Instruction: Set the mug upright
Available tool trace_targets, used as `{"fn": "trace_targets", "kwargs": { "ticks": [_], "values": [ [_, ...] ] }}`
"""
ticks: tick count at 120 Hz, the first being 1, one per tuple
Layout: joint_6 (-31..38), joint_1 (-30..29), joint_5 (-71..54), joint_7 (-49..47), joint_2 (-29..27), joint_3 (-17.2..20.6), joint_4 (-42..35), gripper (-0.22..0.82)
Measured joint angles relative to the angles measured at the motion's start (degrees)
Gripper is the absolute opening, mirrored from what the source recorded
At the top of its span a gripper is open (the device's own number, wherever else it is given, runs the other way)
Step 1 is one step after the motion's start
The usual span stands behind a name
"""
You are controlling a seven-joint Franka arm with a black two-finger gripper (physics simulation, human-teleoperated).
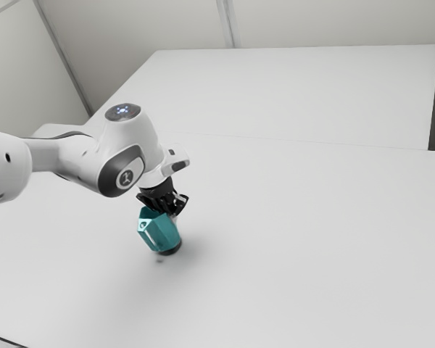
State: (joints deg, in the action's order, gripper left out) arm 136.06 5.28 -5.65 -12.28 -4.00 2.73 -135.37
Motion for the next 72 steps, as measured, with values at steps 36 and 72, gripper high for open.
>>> {"fn": "trace_targets", "kwargs": {
  "ticks": [36, 72],
  "values": [
    [0.3, 0.2, -0.1, -0.7, 1.4, 0.1, 0.2, -0.15],
    [0.2, 0.2, 0.3, -1.1, 2.0, 0.1, 0.5, -0.02]
  ]
}}
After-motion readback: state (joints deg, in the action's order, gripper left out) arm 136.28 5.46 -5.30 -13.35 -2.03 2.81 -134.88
